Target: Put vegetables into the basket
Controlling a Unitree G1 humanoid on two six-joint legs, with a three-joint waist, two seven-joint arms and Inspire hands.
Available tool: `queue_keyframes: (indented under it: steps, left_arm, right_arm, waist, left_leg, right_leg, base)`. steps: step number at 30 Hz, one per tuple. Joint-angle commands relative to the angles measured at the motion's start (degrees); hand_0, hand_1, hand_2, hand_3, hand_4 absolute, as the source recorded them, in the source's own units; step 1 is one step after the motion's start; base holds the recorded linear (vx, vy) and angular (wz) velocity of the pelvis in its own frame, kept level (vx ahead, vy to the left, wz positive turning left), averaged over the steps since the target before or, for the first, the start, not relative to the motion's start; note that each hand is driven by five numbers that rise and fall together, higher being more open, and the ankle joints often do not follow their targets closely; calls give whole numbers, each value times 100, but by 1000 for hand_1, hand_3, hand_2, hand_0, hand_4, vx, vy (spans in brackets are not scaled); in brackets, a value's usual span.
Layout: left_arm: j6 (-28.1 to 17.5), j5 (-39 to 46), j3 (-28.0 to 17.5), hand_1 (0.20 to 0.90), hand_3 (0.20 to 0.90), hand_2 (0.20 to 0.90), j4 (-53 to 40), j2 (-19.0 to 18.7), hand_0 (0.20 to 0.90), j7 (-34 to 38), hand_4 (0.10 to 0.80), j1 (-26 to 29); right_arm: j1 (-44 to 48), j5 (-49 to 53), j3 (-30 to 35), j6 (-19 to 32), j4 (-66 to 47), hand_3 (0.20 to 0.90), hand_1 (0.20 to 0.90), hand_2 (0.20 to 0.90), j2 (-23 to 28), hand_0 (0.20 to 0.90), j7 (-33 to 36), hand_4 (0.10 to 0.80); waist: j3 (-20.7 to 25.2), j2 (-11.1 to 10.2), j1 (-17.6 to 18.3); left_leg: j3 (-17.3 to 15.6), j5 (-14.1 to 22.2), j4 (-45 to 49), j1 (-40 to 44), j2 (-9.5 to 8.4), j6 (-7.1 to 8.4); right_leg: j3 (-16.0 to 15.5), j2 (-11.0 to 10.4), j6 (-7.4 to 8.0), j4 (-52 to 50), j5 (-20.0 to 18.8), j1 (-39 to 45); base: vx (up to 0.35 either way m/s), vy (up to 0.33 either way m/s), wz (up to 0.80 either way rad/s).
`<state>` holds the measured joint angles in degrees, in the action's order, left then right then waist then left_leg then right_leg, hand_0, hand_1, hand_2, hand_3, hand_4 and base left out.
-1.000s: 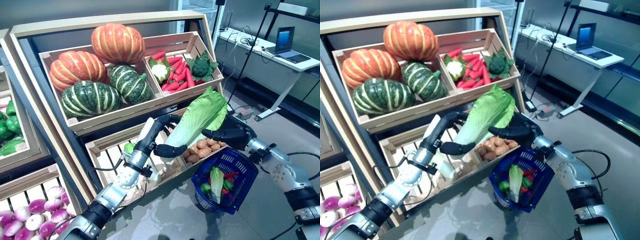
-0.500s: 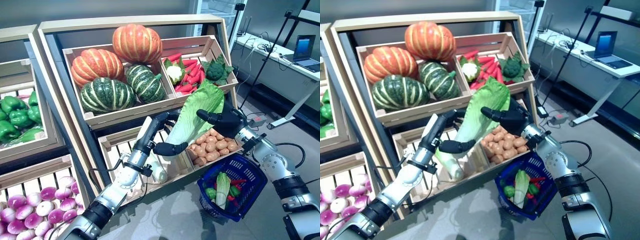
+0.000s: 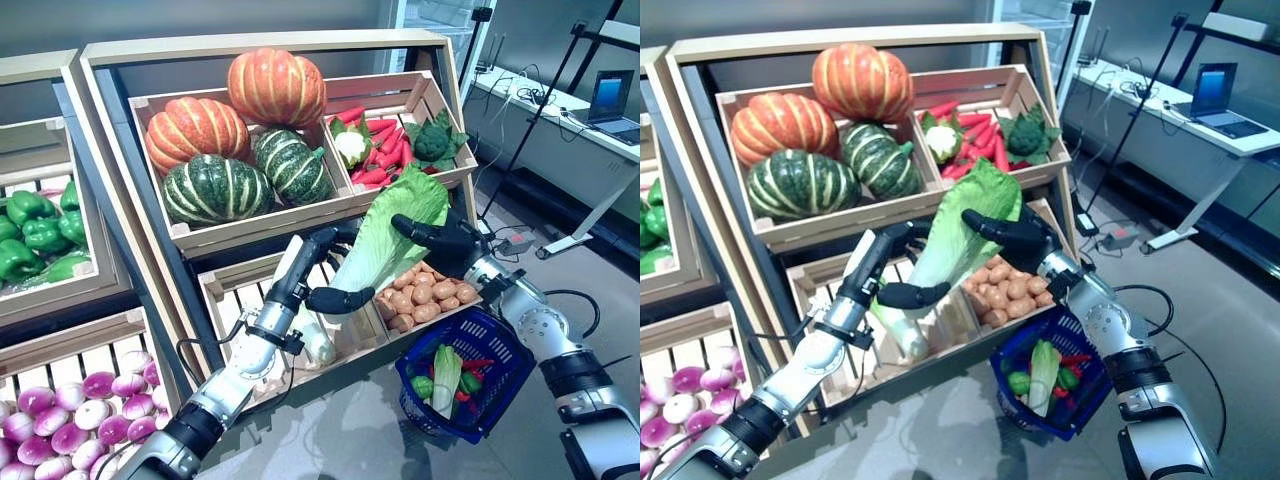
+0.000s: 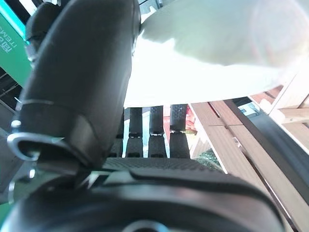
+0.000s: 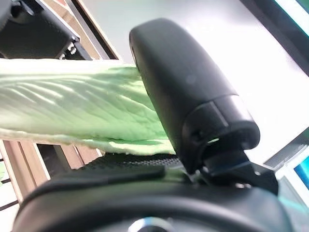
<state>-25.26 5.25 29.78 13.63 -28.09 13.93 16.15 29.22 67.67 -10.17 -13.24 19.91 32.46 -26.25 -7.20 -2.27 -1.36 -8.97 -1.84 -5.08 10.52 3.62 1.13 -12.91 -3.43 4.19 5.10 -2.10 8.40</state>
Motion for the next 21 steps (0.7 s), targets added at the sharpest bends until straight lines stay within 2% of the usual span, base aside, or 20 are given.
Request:
queue_keyframes:
  steps: [1, 14, 18, 19, 20, 21]
  left_arm:
    - [-605, -103, 249, 300, 300, 300, -110, 290, 300, 143, 400, 959]
    - [-604, -145, 132, 300, 300, 300, -120, 274, 300, 104, 400, 758]
    - [-453, -191, 32, 300, 300, 300, -116, 248, 300, 118, 400, 642]
    - [-392, -189, 9, 321, 321, 321, -71, 241, 321, 119, 414, 611]
    - [-333, -191, -30, 547, 547, 547, 6, 239, 547, 114, 565, 572]
    - [-294, -247, -79, 900, 900, 900, 147, 239, 900, 133, 800, 507]
  right_arm:
    - [1208, 101, -348, 344, -182, 300, 300, 300, -469, 300, -188, 400]
    - [1045, -328, -421, 456, -826, 300, 300, 300, -422, 300, -262, 400]
    - [843, -605, -343, 553, -1053, 300, 300, 300, -349, 300, -165, 400]
    - [778, -682, -302, 569, -1115, 300, 300, 300, -301, 300, -128, 400]
    - [691, -774, -233, 588, -1167, 300, 300, 300, -239, 300, -62, 400]
    - [573, -915, -130, 618, -1184, 300, 300, 300, -165, 300, 7, 400]
  waist:
    - [441, -191, -8]
    - [422, -198, 46]
    - [419, -202, 86]
    - [413, -202, 105]
    - [404, -204, 132]
    - [394, -208, 167]
  left_leg:
    - [32, 694, 8, 13, -126, 102]
    - [0, 691, 8, 19, -126, 95]
    - [-48, 679, 8, 14, -113, 92]
    - [-65, 678, 8, 15, -110, 92]
    - [-87, 679, 8, 19, -104, 93]
    - [-113, 681, 8, 25, -96, 93]
  right_leg:
    - [-123, -221, 166, -10, 298, 227]
    - [-94, -222, 171, -10, 288, 216]
    - [-59, -221, 174, -10, 275, 196]
    - [-44, -219, 175, -10, 270, 190]
    - [-29, -216, 179, -10, 263, 183]
    - [-5, -211, 184, -10, 257, 176]
  base:
    - [0, 0, 0]
    - [0, 0, 0]
    - [12, 2, -6]
    - [3, 3, -6]
    - [7, -2, -7]
    - [8, -4, -9]
